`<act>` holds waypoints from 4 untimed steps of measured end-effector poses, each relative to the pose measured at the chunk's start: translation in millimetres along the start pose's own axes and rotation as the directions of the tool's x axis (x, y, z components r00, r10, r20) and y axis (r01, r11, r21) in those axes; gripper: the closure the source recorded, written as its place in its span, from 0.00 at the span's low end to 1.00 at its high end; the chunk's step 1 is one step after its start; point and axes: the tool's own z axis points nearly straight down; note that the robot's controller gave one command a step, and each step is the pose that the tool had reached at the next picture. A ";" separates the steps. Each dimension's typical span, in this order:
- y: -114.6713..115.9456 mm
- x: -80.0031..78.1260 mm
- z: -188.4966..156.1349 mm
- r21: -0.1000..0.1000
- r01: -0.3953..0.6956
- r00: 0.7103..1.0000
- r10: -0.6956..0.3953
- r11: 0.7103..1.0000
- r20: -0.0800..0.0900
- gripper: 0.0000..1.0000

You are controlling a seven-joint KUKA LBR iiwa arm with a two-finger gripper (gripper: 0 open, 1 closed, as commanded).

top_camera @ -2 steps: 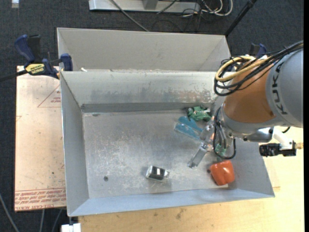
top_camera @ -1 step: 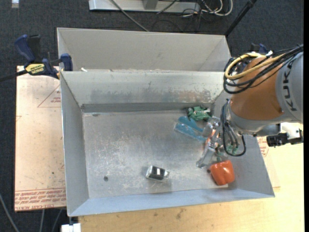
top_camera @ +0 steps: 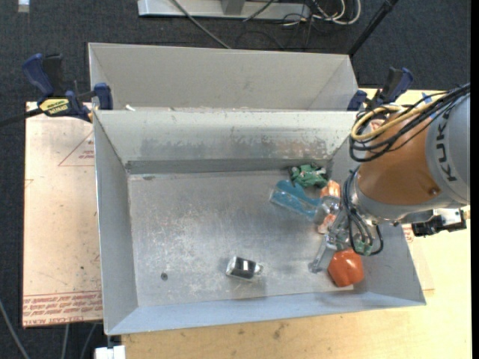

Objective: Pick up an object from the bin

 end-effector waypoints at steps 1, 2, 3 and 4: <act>-15.1 9.5 29.6 0.003 -0.004 1.000 0.004 1.000 -0.012 0.00; -27.0 -12.0 25.9 0.005 -0.250 0.968 0.250 0.968 -0.009 0.00; -32.0 -25.9 23.2 0.003 -0.092 0.996 0.092 0.996 -0.006 0.00; -27.7 -48.7 9.3 0.002 -0.057 0.998 0.057 0.998 -0.008 0.00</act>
Offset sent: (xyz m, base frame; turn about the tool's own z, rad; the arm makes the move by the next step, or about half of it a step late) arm 0.0343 -0.0594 -0.0151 0.0057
